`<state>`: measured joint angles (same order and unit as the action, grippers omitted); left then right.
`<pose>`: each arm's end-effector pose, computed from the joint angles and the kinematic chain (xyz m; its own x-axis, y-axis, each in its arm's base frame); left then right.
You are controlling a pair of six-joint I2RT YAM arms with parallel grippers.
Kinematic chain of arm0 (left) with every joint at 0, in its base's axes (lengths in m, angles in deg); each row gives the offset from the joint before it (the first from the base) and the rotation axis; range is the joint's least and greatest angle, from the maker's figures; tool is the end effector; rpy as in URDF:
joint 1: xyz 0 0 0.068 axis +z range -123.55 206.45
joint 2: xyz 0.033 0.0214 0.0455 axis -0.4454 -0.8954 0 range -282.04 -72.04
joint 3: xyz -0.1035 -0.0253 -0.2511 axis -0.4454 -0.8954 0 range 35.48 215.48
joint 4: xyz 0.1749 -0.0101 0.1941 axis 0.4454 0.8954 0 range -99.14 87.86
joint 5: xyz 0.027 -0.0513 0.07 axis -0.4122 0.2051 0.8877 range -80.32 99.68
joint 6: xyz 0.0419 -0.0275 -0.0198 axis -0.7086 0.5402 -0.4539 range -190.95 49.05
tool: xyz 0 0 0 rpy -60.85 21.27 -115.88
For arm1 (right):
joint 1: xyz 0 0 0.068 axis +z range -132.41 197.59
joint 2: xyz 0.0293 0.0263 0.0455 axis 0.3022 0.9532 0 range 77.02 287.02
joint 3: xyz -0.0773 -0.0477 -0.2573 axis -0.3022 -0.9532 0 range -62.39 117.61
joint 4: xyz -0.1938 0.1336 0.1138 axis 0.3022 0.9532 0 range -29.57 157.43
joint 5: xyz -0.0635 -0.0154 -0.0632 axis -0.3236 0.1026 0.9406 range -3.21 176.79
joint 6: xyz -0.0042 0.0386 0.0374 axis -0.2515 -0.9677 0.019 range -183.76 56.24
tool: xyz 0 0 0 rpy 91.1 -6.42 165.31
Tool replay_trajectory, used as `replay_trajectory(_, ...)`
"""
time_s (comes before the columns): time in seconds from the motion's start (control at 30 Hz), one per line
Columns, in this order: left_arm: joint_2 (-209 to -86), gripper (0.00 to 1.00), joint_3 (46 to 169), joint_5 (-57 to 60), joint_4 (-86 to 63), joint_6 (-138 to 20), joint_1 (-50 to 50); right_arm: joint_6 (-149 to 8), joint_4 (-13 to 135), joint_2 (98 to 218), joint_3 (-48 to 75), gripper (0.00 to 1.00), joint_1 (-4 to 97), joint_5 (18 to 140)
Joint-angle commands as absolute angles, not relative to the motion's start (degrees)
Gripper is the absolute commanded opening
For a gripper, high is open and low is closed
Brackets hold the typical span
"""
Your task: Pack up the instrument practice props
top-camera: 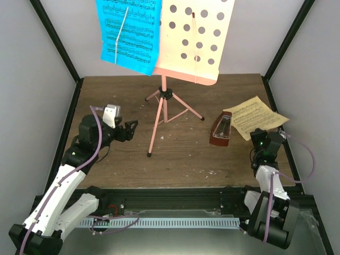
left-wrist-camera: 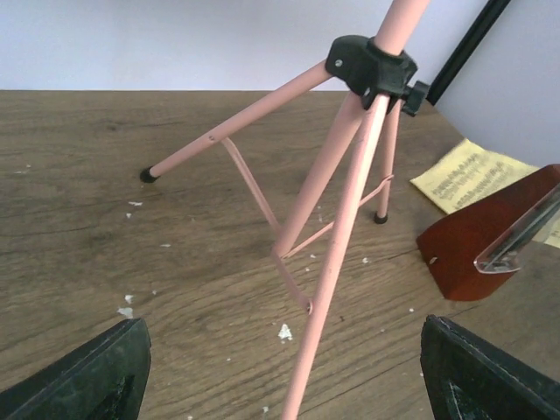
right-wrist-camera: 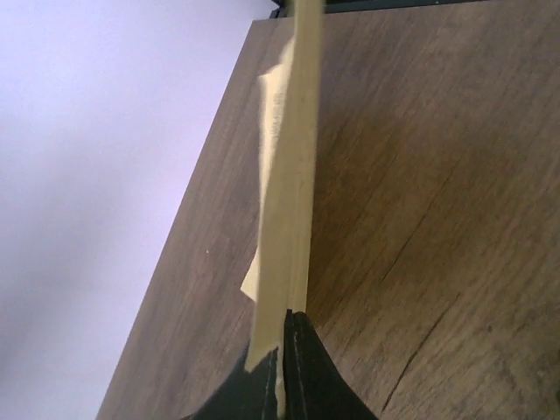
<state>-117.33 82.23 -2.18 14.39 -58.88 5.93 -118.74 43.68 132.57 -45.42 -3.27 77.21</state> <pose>0.1647 -0.0693 0.3264 -0.4532 -0.0490 -0.8900 0.4361 0.8586 -0.2694 0.1898 -0.0660 0.1848 -0.0301 0.8756 -0.4821 0.4033 0.4519 0.7957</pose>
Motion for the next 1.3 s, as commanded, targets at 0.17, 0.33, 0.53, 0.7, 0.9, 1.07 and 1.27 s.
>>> replay_trajectory(0.17,-115.6,0.86,80.6,1.6,14.2,-61.6,6.2,-125.3,45.1,126.3,-50.6,0.12,-3.8,78.1)
replay_trajectory(0.33,-115.5,0.86,80.2,1.7,14.0,-61.3,6.2,-124.4,46.7,124.1,-51.3,0.41,-3.8,79.2)
replay_trajectory(0.53,-115.6,0.86,79.6,1.1,13.4,-60.5,6.2,-116.8,54.1,118.6,-47.2,0.76,-3.8,83.4)
replay_trajectory(0.7,-116.2,0.86,79.0,-0.5,13.1,-59.9,6.2,-110.2,61.1,110.3,-43.1,0.94,-3.8,89.1)
replay_trajectory(0.9,-116.4,0.87,79.1,-3.9,10.6,-55.4,6.2,-105.7,60.5,101.9,-41.0,0.98,-3.8,85.6)
replay_trajectory(1.07,-121.0,0.79,70.9,-19.4,-9.1,-40.9,6.1,-102.8,53.7,108.0,-37.7,1.0,-3.7,63.9)
replay_trajectory(1.27,-132.6,0.66,72.3,-20.0,-14.7,-40.4,4.1,-98.9,53.5,117.3,-31.4,1.0,1.4,52.2)
